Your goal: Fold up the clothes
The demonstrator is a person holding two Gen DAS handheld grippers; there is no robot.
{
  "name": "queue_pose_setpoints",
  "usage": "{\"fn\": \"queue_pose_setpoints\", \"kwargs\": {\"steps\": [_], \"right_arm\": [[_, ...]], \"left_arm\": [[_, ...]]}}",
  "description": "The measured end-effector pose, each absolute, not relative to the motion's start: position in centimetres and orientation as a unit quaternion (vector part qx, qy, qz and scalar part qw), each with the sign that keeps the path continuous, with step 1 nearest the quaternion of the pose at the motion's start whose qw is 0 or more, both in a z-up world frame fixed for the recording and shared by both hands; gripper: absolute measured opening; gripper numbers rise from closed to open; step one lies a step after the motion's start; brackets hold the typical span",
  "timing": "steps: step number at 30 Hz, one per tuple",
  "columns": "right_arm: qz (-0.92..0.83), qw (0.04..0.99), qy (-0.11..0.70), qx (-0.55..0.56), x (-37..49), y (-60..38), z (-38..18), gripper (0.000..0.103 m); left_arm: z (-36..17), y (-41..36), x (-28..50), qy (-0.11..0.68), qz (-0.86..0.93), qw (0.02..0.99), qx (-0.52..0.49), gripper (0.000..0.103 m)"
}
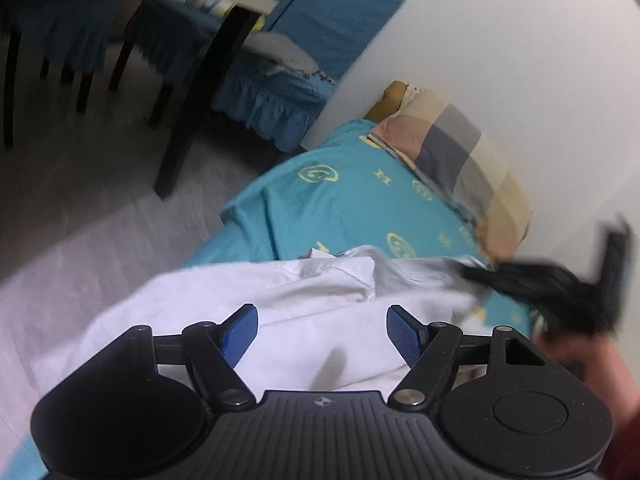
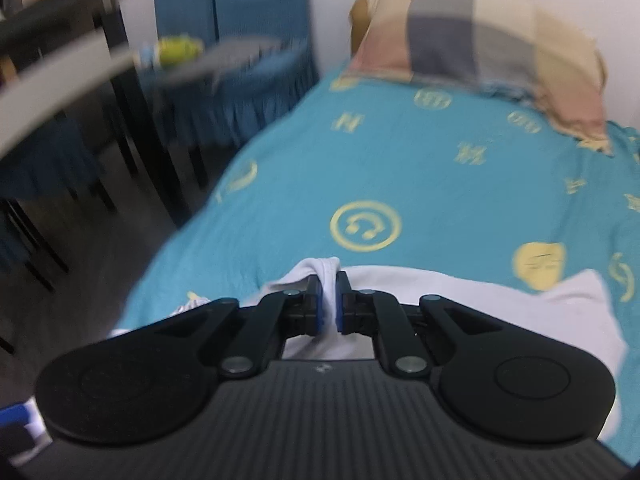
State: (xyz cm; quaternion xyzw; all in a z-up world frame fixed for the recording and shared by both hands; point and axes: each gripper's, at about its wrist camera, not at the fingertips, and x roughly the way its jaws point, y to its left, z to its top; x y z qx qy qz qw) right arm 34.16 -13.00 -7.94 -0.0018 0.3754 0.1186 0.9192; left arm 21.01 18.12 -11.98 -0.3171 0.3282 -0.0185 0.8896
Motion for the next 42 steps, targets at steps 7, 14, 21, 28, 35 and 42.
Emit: {"fn": "queue_pose_setpoints", "kwargs": {"steps": [7,14,21,28,35,42], "right_arm": [[0.115,0.939,0.321,0.038,23.6,-19.3,-3.4,0.009],[0.106,0.943,0.31,0.067,12.7,-23.7,-5.1,0.009],[0.095,0.922,0.333,0.175,10.3,-26.2,-9.8,0.009],[0.126,0.927,0.315,0.162,10.6,-25.3,-9.6,0.009],[0.139,0.923,0.326,0.153,10.9,-24.7,-10.7,0.009],[0.138,0.931,0.308,0.139,10.5,-24.2,-10.1,0.009]], "left_arm": [[-10.5,18.4,19.2,0.307,-0.038,0.895,-0.322,0.073],[-8.9,13.9,16.7,0.301,-0.106,0.917,-0.239,0.074],[-9.1,8.5,15.4,0.309,-0.134,0.93,-0.144,0.074],[-9.7,4.2,16.9,0.289,-0.135,0.945,-0.077,0.074],[-11.3,0.3,20.4,0.301,-0.141,0.943,-0.016,0.073],[-13.1,0.1,21.5,0.338,-0.063,0.939,0.029,0.071]]}}
